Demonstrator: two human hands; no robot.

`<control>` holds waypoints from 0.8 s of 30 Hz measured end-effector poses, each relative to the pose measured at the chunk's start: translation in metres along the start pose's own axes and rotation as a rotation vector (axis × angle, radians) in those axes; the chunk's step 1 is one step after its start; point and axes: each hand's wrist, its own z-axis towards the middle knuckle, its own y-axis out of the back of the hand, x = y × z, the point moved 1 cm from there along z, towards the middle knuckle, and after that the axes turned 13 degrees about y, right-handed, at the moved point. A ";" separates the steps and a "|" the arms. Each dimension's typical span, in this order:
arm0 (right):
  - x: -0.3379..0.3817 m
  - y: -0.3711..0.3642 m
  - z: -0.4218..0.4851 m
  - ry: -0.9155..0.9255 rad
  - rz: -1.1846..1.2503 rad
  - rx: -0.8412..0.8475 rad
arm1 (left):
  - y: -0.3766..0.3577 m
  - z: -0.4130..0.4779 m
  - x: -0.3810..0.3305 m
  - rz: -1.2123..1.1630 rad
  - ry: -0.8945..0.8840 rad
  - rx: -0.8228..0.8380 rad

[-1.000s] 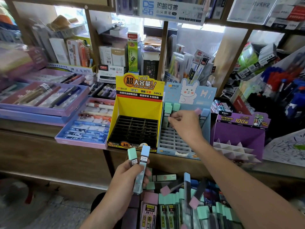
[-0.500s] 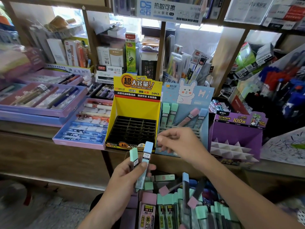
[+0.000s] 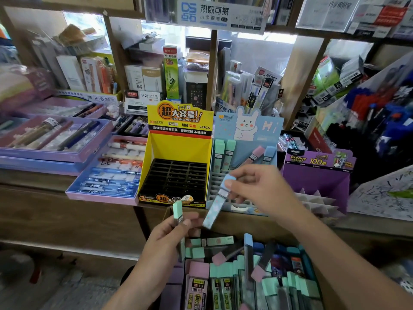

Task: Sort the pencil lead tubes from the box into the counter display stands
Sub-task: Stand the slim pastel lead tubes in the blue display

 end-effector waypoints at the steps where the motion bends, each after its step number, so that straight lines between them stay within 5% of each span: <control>1: 0.003 0.010 0.002 0.021 -0.044 -0.033 | -0.001 0.000 0.000 -0.004 0.005 -0.011; 15: 0.013 0.076 0.038 0.116 -0.766 -0.334 | -0.002 -0.001 -0.003 -0.049 0.024 -0.014; 24: 0.009 0.071 0.043 0.121 -0.779 -0.348 | -0.001 -0.001 -0.003 -0.049 0.030 -0.025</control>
